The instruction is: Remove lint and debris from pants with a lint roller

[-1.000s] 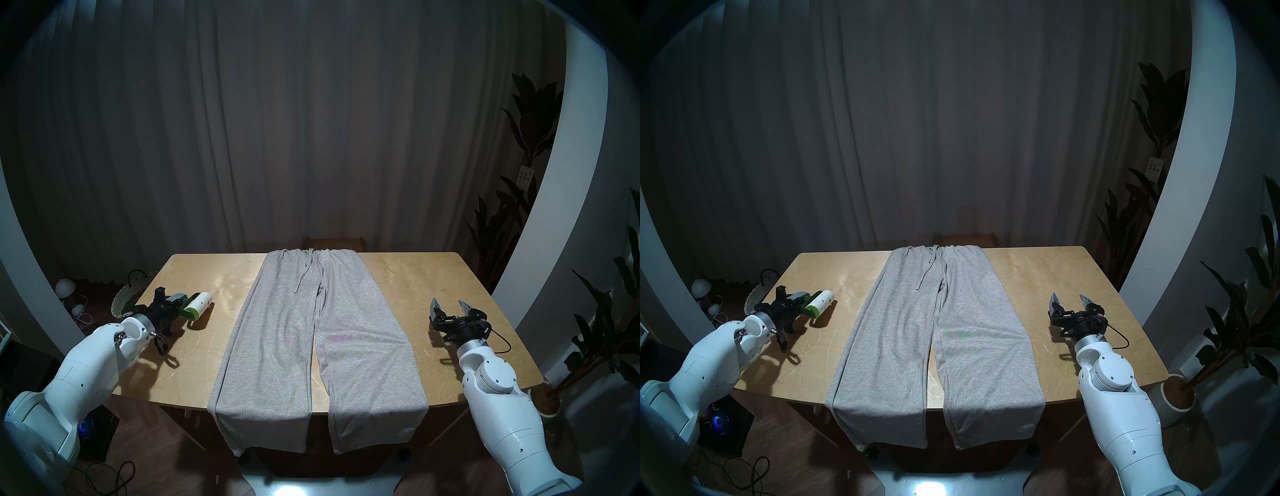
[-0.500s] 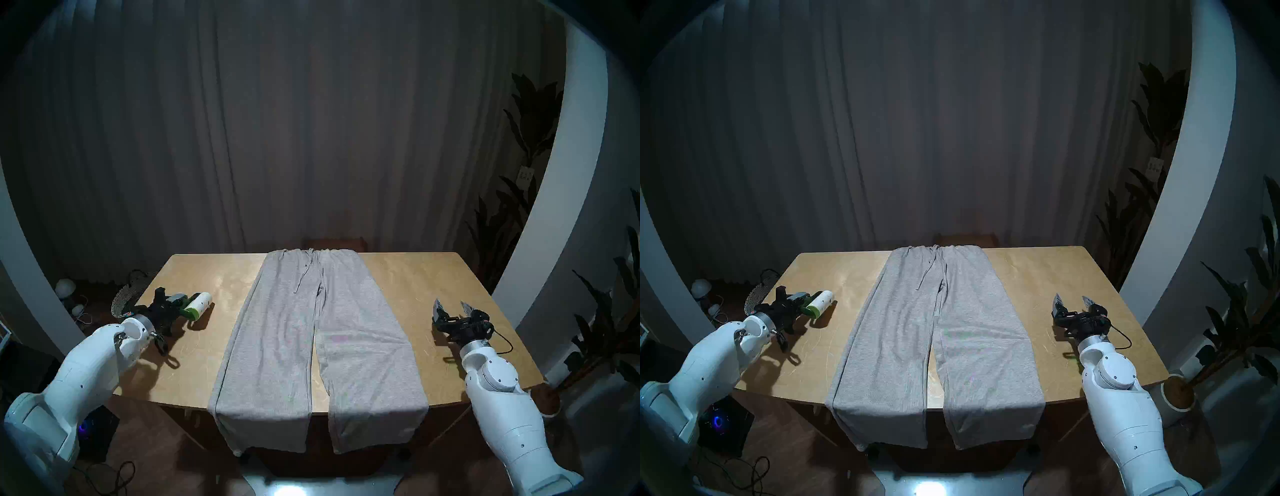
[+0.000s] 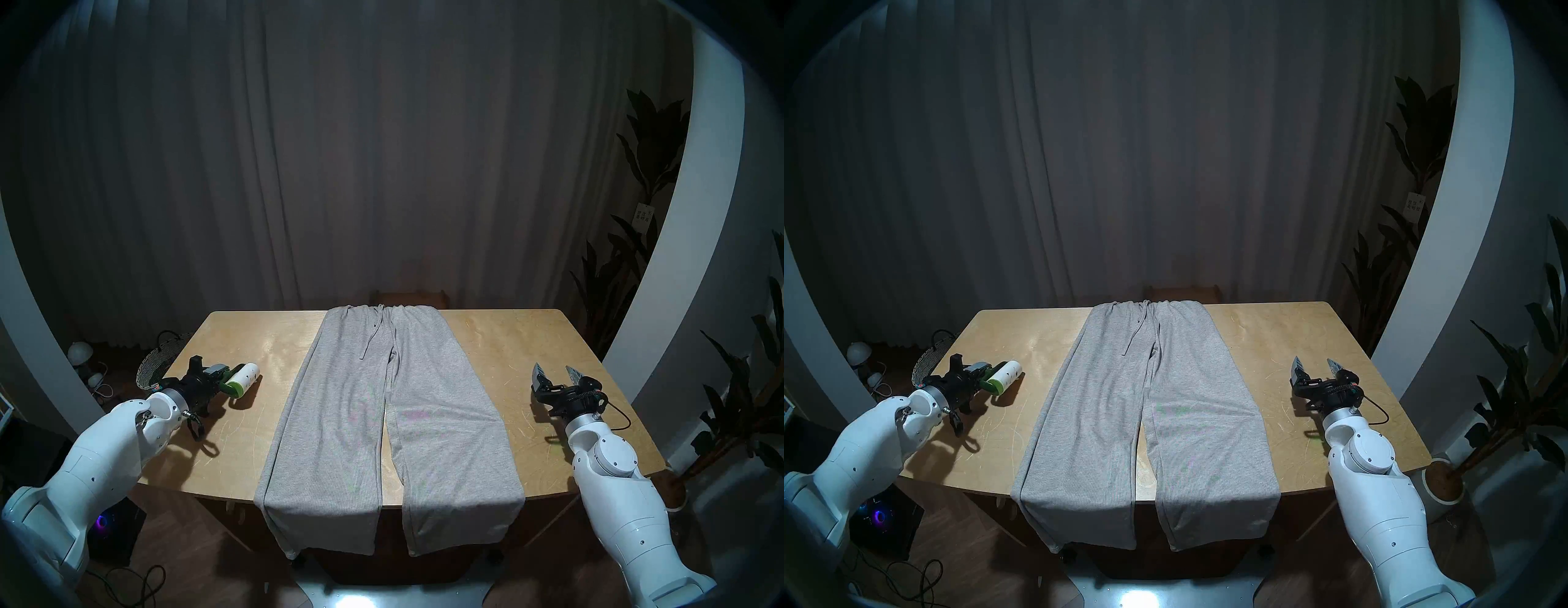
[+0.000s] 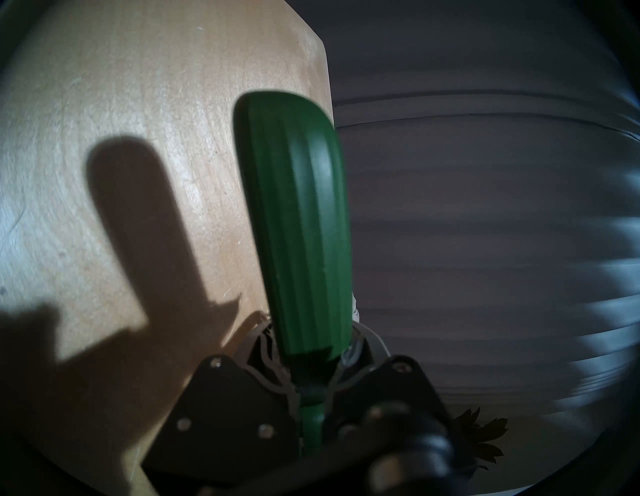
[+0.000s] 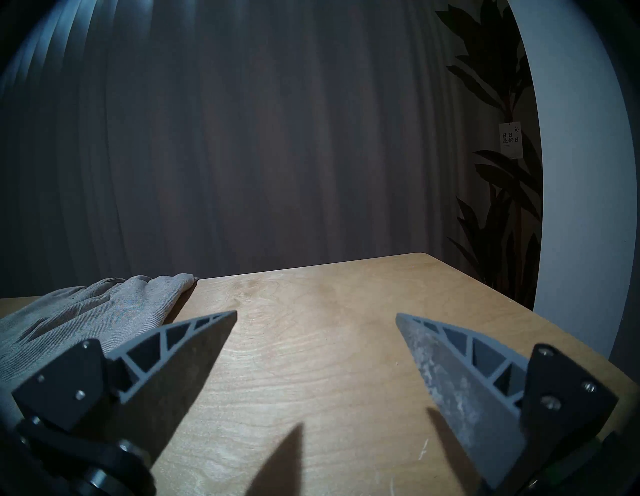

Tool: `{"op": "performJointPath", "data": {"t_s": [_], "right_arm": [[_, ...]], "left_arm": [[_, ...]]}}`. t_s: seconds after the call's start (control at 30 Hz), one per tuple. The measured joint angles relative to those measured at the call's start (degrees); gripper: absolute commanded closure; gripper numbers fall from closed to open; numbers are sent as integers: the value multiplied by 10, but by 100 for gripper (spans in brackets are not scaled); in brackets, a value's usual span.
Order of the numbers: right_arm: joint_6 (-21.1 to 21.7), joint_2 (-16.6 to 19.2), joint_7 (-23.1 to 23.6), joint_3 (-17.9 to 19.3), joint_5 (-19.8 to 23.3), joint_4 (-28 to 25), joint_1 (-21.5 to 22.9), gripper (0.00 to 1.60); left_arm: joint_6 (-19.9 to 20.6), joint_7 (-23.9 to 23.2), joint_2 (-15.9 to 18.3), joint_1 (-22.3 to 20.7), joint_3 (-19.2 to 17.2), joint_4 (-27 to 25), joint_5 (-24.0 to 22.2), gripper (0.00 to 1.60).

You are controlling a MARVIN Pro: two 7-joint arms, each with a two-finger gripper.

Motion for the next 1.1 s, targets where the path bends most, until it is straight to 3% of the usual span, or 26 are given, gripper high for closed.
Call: {"op": "performJointPath", "data": {"t_s": [0.73, 1.1], "right_arm": [[-5, 1, 9, 7, 11, 10, 0, 0], [-9, 1, 12, 8, 12, 25, 5, 0]], "left_arm": [[28, 94, 13, -41, -6, 4, -15, 160], [45, 108, 15, -45, -5, 8, -16, 160]]}}
